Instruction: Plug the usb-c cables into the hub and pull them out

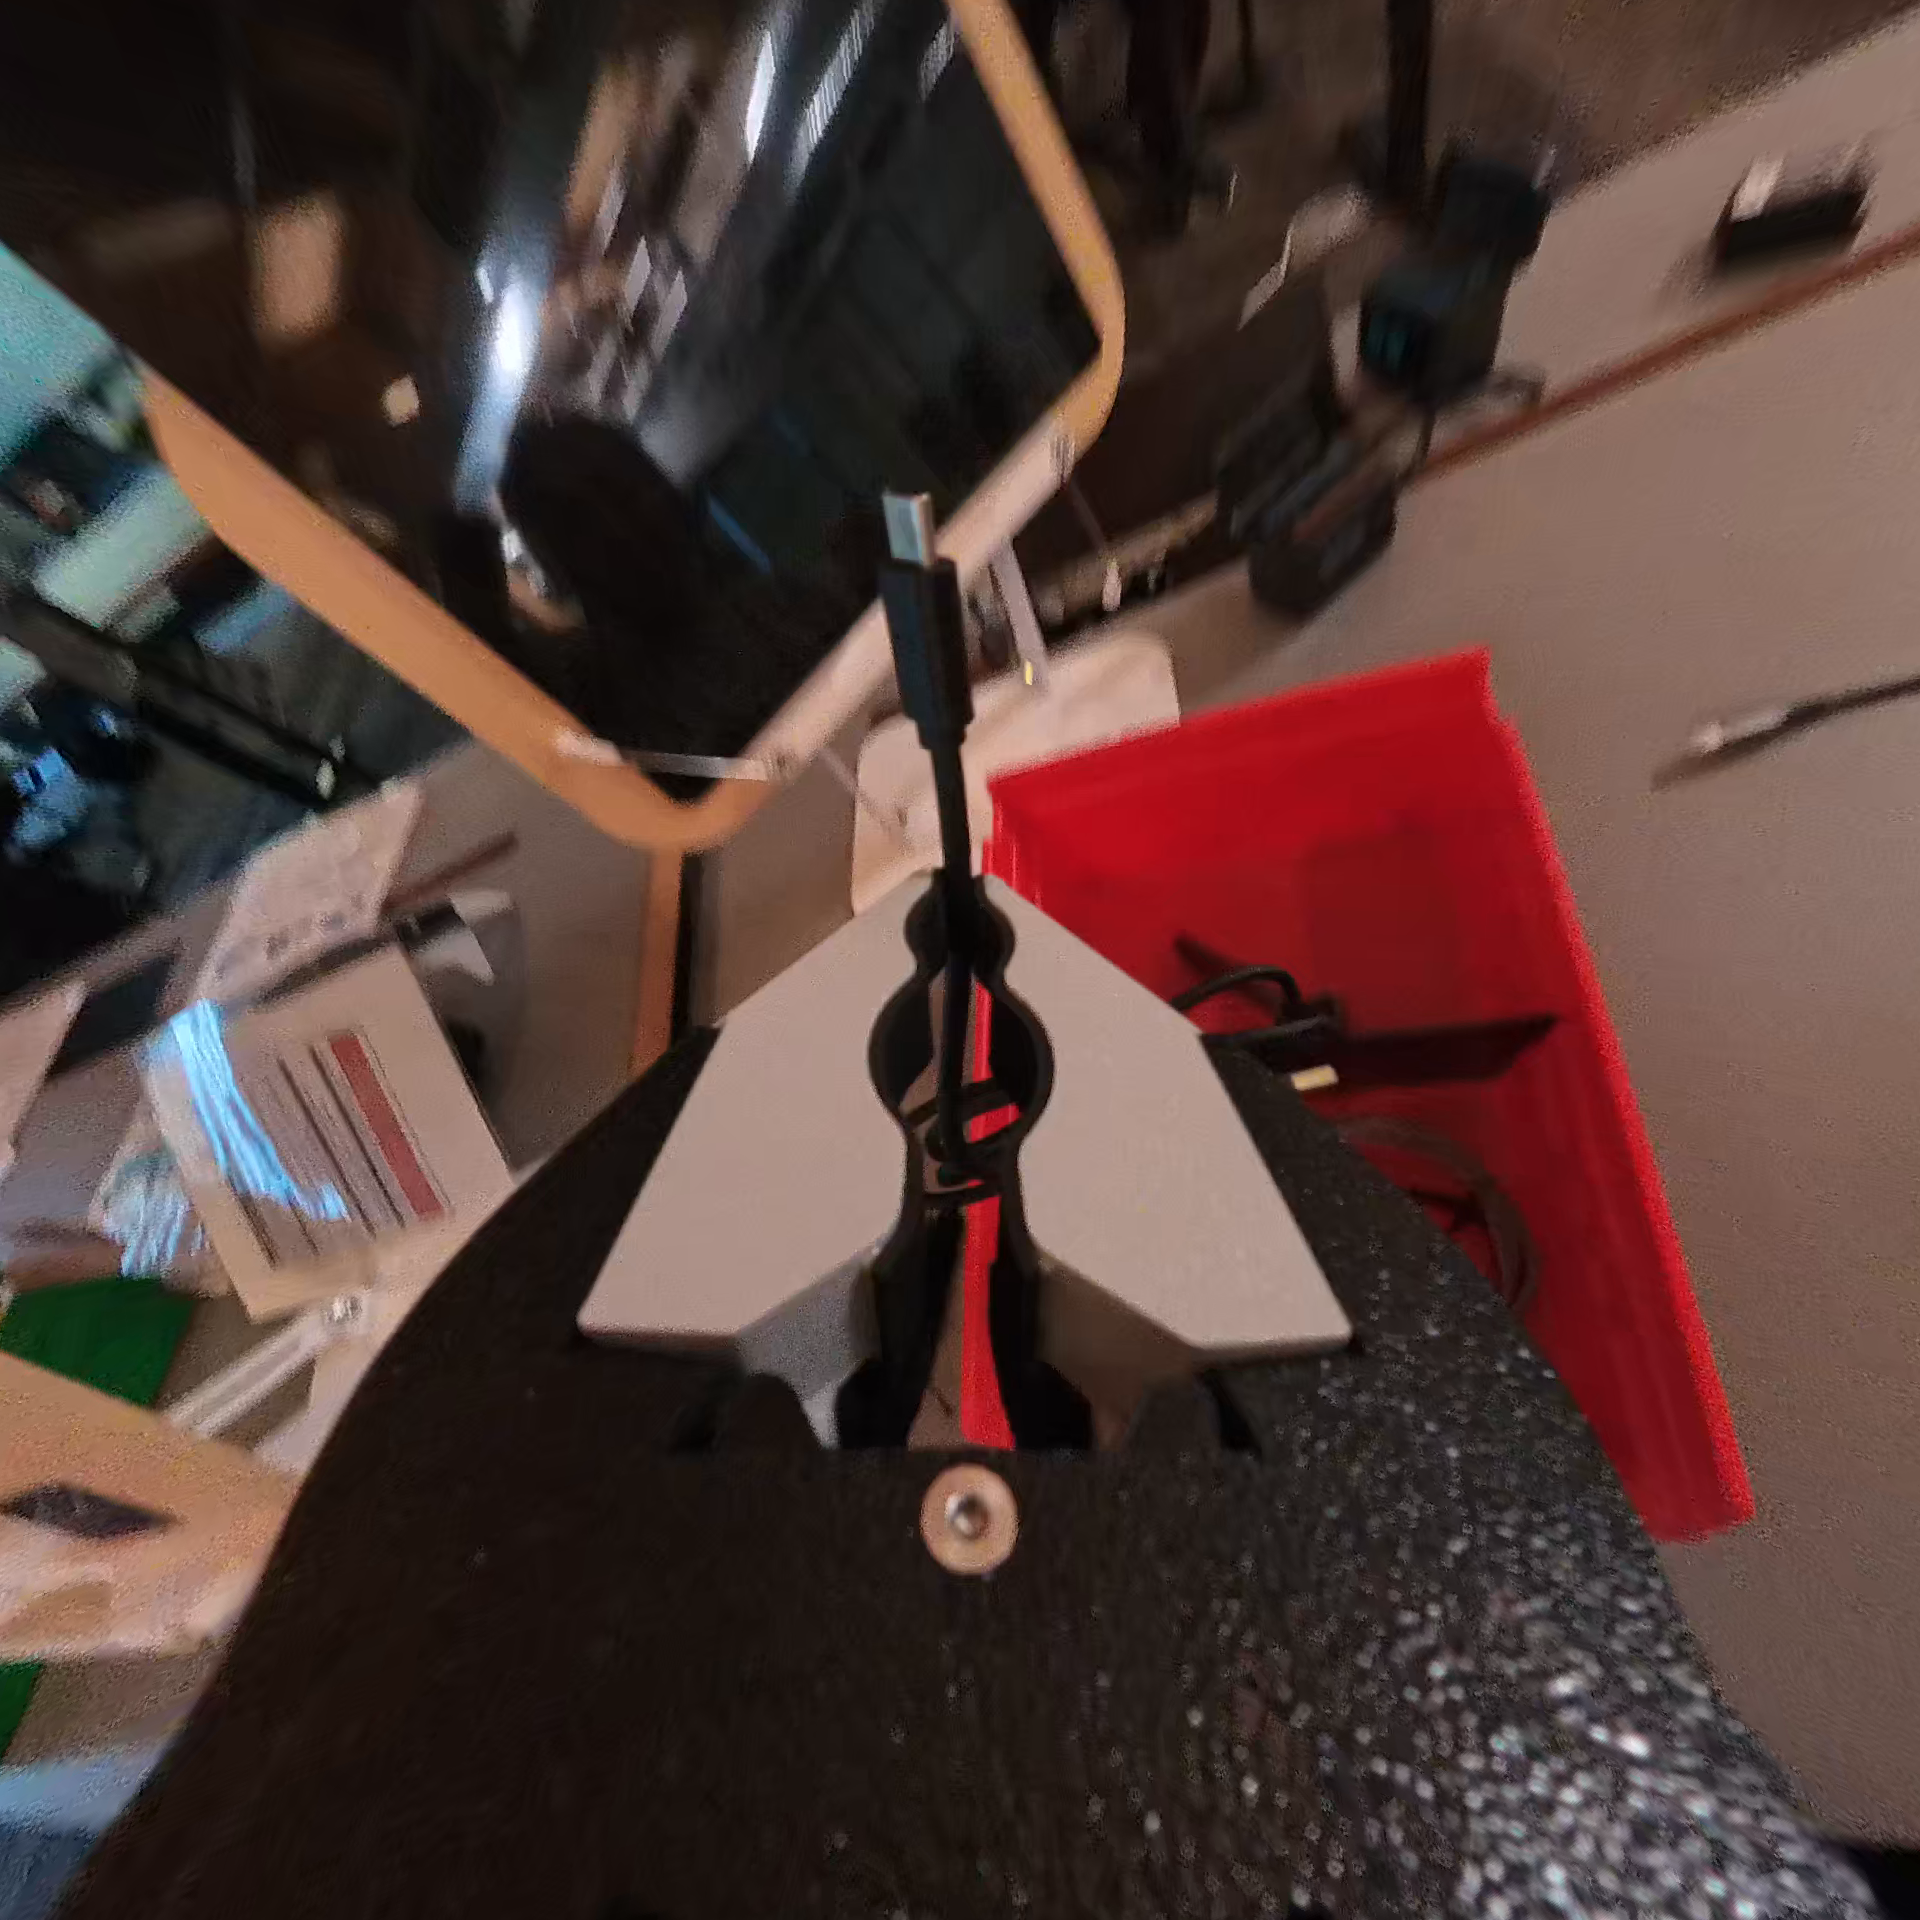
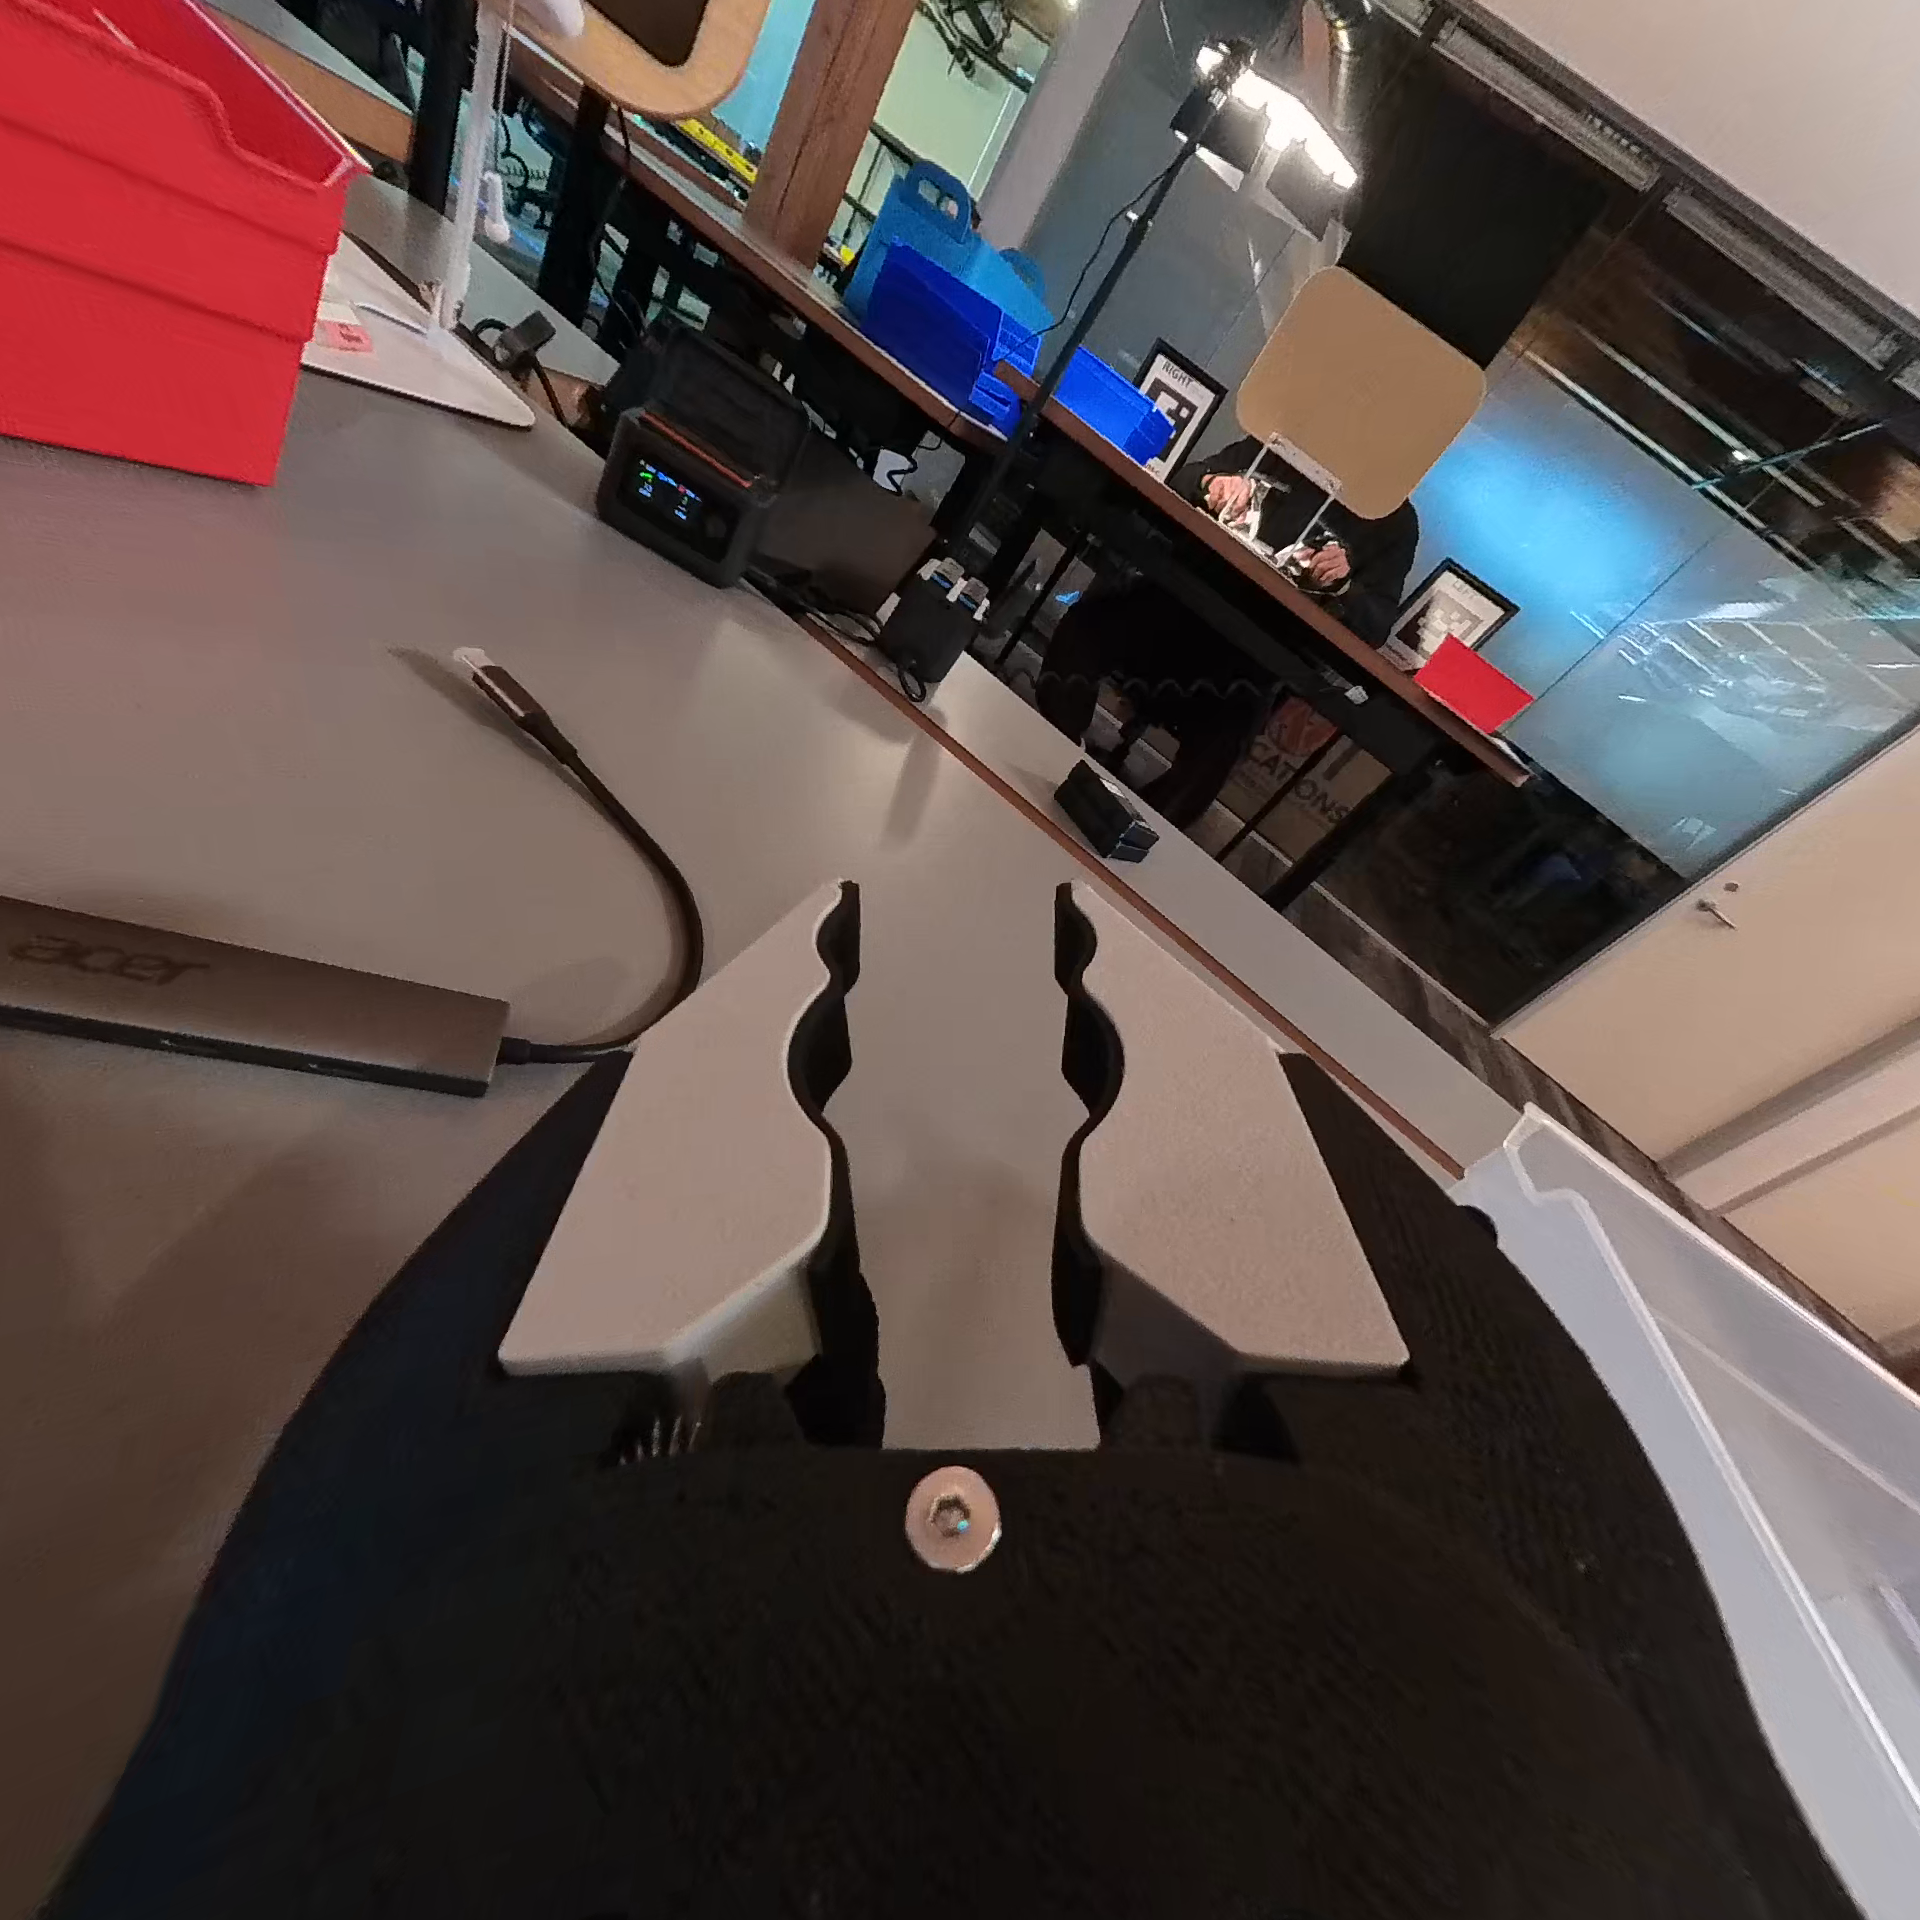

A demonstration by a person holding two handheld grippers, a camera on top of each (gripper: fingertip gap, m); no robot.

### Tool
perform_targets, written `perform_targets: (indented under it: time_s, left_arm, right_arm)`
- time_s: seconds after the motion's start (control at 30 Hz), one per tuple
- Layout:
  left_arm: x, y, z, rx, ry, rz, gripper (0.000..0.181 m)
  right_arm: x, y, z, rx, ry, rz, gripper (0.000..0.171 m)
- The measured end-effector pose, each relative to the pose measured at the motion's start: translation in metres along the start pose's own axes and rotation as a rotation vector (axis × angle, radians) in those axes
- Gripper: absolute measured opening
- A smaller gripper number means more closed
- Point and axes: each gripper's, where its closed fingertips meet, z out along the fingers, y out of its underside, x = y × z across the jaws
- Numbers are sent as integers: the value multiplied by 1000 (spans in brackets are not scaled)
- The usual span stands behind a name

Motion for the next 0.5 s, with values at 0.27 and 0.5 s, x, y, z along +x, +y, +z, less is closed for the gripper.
perform_targets:
  time_s: [0.27,0.5]
  left_arm:
    - [118,-91,-43,405,471,33,1]
    - [258,-116,-41,578,938,-98,0]
  right_arm:
    - [6,-14,-7,62,4,42,37]
    - [22,-43,-26,147,91,-93,35]
